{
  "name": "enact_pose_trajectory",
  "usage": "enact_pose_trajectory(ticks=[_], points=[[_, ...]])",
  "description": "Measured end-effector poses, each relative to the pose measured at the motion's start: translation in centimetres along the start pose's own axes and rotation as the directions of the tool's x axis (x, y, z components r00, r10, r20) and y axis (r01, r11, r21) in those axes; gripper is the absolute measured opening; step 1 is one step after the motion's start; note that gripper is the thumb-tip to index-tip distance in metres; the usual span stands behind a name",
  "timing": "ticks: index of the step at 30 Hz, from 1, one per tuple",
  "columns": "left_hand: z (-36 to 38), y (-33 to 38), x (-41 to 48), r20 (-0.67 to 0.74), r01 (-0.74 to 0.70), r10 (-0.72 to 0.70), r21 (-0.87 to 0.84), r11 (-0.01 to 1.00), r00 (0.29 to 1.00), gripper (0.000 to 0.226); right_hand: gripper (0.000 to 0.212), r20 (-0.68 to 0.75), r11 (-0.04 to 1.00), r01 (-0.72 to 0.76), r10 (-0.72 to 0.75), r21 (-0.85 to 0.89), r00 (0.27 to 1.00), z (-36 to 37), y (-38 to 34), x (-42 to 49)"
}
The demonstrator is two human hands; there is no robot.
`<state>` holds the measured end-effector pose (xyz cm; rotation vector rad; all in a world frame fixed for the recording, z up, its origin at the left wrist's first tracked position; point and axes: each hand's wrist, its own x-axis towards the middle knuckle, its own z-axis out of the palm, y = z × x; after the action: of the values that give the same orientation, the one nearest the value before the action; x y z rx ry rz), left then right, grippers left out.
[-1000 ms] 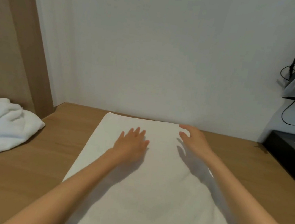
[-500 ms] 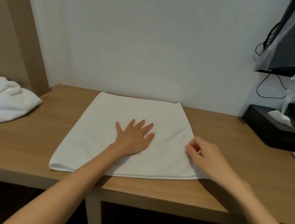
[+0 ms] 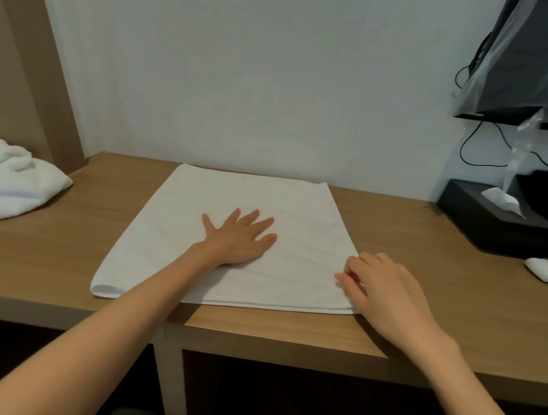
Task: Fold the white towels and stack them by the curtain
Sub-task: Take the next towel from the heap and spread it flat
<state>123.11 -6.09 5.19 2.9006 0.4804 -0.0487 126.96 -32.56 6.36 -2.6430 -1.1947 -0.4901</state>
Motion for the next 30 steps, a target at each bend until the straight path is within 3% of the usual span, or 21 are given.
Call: enact_pose_trajectory(ticks=[2, 5, 8, 12, 23, 26, 30], points=[[-0.4, -0.3, -0.3, -0.008, -0.038, 0.037, -0.054, 0.998, 0.999, 0.055, 0.028, -0.042, 0.999, -0.036, 0.036, 0.006, 0.998, -0.9, -1.0, 1.4], [-0.8, -0.6, -0.8, -0.15, -0.048, 0.031, -0.111, 0.993, 0.988, 0.05, 0.031, -0.027, 0.992, -0.05, 0.053, 0.118, 0.998, -1.1, -3.4, 4.8], [-0.8, -1.1, -1.8, -0.222, 0.03, -0.047, -0.078, 0.997, 0.974, 0.05, 0.046, 0.155, 0.992, -0.029, 0.009, 0.125, 0.988, 0.6, -7.0, 8.0], [0.3, -3.3, -3.8, -0.14, 0.121, -0.117, 0.021, 0.992, 0.983, 0.054, 0.051, 0.417, 0.985, -0.048, -0.026, 0.165, 0.908, 4.0, -9.1, 8.4], [-0.5, -10.6, -9.7, -0.104, 0.077, -0.076, 0.003, 0.997, 0.992, 0.055, 0.059, 0.435, 0.993, -0.098, 0.058, 0.07, 0.899, 3.6, -2.4, 4.0], [-0.7, -11.0, -11.5, -0.056, -0.018, 0.017, -0.016, 1.0, 0.998, 0.063, 0.067, 0.472, 0.995, -0.073, 0.032, 0.069, 0.881, 2.8, -2.4, 3.3], [-0.4, -11.7, -15.2, -0.094, -0.167, 0.16, -0.065, 0.984, 0.983, 0.058, 0.07, 0.484, 0.99, 0.03, -0.095, 0.139, 0.87, 1.7, -2.9, 1.2]])
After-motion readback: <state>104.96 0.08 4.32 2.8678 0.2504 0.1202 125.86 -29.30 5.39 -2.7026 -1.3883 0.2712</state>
